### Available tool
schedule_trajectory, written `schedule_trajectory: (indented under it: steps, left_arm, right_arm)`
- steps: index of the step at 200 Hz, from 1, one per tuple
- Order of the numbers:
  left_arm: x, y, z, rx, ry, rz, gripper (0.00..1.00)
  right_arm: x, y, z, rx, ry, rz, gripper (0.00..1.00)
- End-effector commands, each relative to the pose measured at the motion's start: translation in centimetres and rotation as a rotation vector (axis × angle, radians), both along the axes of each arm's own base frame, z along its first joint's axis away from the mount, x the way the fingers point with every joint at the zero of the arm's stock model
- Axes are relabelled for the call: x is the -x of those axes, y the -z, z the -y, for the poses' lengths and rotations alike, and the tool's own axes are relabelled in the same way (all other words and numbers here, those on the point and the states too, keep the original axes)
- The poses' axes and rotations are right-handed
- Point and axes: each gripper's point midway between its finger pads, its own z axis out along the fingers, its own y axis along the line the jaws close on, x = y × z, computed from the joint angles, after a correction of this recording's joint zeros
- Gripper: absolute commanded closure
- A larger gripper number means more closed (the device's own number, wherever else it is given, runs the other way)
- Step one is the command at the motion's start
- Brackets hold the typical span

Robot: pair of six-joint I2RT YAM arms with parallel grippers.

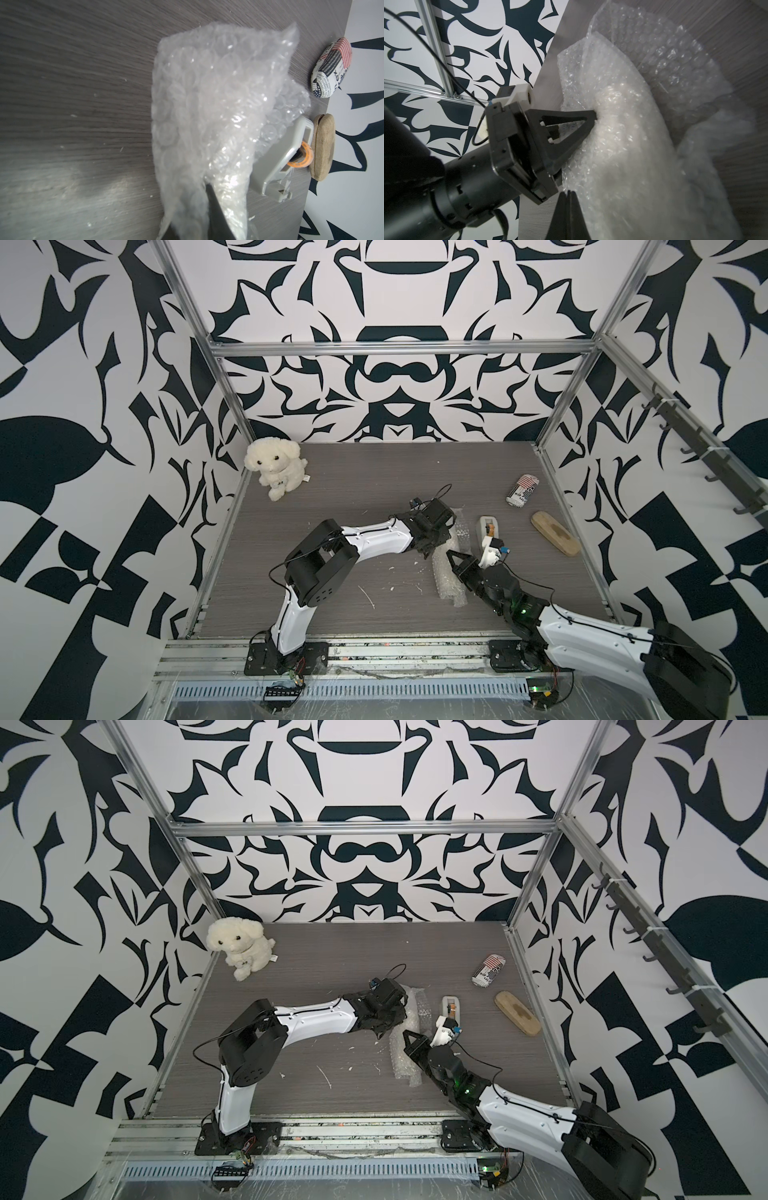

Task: Wrap vases in bubble wrap
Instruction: Stick the tape on the bubble wrap.

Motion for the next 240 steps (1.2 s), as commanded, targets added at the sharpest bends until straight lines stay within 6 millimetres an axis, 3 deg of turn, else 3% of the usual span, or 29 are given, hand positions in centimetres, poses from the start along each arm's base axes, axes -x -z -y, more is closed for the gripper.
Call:
schedule_trajectory:
  steps: [1,71,112,158,240]
  left_arm:
    - [2.7,4.7,-2.9,-0.146,0.013,-0.116,0.87]
    - [2.7,4.5,-2.9,-0.148,0.011,-0.111,0.87]
    - [2.8,4.6,-3.0,-0.151,0.011,-0.112,0.88]
    - [2.8,4.5,-3.2,-0.153,0.009,-0.11,0.88]
    - [2.8,4.6,-3.4,-0.16,0.005,-0.107,0.89]
  right_arm:
    - [-0.1,0.1,0.2,0.034,0.007,0.02,1.0]
    - [0.7,1.6,0.3,0.138,-0.05,-0.005,1.0]
    - [1.1,1.6,-0.2,0.161,-0.095,-0.003,0.91]
    - [1.9,3.9,0.5,0.243,-0.113,-0.076,0.79]
    - [2.9,6.3,1.2,0.447,-0.18,-0.174,0.79]
